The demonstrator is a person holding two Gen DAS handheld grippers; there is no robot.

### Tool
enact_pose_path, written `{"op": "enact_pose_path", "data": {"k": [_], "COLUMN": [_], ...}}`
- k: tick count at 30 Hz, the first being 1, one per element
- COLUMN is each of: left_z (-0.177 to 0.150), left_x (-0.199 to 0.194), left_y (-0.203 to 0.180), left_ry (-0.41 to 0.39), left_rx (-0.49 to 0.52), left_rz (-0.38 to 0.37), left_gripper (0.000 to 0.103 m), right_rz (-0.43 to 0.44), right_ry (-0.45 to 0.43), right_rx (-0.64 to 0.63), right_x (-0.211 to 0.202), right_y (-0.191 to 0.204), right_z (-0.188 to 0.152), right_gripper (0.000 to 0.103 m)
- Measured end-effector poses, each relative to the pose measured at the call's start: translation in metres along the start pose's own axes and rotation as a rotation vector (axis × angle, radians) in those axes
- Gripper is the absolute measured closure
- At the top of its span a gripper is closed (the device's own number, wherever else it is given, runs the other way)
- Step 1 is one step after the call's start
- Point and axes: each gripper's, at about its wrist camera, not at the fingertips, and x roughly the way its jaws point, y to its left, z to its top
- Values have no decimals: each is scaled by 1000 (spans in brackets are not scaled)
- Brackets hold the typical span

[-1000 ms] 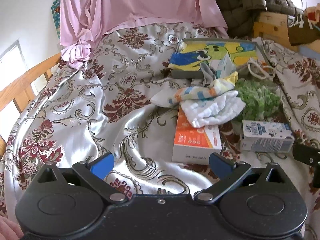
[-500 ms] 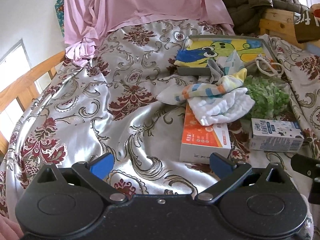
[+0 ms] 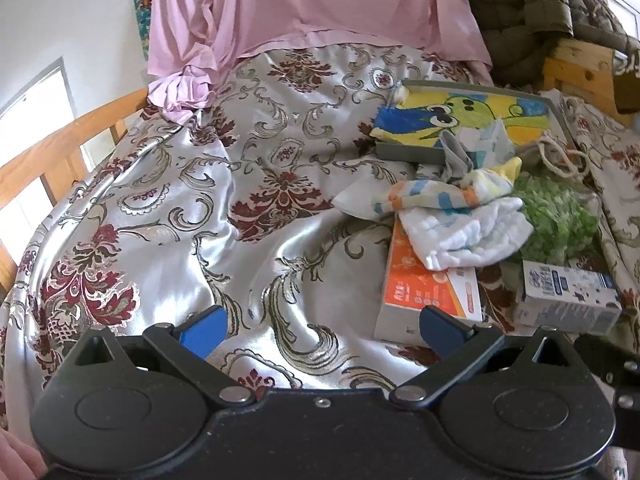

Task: Organize soft objects
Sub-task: 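Move both tools toward the striped cloth and white towel pile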

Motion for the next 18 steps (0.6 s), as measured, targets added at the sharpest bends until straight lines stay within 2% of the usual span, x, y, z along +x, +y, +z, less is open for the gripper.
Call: {"op": "enact_pose_path", "data": {"k": [9,18], "left_z": [11,34], "left_x": [6,24], "left_y": [5,-5], "left_ry": [-37,-53], "left_rx": [-20,71], "left_rz": [-23,-40], "left_gripper": [1,1], "right_rz": [-14,-36], "right_ry": [-47,-118], "right_rx": [3,29], "right_x": [4,16], "right_y": [-3,-20], "right_z": [6,22], "right_gripper": [0,0]}}
